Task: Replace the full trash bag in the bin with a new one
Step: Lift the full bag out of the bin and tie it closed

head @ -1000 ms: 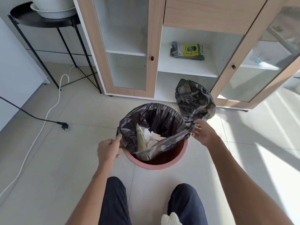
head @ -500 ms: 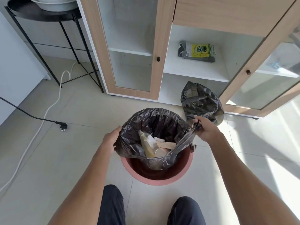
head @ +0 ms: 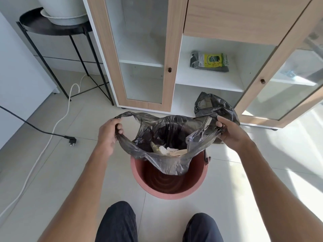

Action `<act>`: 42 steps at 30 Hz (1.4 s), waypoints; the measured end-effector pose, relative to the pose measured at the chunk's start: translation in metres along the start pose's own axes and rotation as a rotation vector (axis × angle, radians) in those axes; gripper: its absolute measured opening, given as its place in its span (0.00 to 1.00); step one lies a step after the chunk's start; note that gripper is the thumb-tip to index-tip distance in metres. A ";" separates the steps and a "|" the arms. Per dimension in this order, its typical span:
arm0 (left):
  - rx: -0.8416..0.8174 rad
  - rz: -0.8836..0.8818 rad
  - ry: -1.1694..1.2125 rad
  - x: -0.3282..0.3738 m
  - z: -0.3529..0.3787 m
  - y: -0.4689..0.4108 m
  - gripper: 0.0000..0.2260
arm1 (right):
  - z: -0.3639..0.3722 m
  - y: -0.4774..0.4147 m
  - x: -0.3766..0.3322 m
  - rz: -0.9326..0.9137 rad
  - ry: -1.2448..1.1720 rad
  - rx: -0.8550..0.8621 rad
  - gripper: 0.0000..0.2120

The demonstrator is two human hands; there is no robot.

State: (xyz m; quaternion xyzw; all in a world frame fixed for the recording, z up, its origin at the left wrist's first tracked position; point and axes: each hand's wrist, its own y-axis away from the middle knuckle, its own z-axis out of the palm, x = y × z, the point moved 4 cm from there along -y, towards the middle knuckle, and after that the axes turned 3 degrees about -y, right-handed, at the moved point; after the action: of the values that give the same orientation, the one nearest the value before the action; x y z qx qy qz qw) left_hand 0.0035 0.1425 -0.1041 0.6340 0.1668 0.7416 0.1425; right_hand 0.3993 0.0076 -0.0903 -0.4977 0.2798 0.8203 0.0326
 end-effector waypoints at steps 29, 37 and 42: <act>-0.279 0.299 -0.049 0.062 0.010 0.112 0.08 | 0.050 0.126 -0.057 -0.427 0.487 0.167 0.15; -0.377 0.342 -0.021 0.076 0.050 0.132 0.09 | 0.090 0.138 -0.054 -0.457 0.033 -0.198 0.15; -0.323 0.335 0.087 0.077 0.046 0.127 0.06 | 0.091 0.130 -0.054 -0.459 -0.165 -0.183 0.21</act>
State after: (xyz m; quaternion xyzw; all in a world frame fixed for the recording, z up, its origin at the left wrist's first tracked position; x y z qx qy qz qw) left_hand 0.0367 0.0638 0.0257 0.5892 -0.0557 0.7986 0.1097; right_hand 0.3106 -0.0446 0.0412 -0.4803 0.0804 0.8513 0.1954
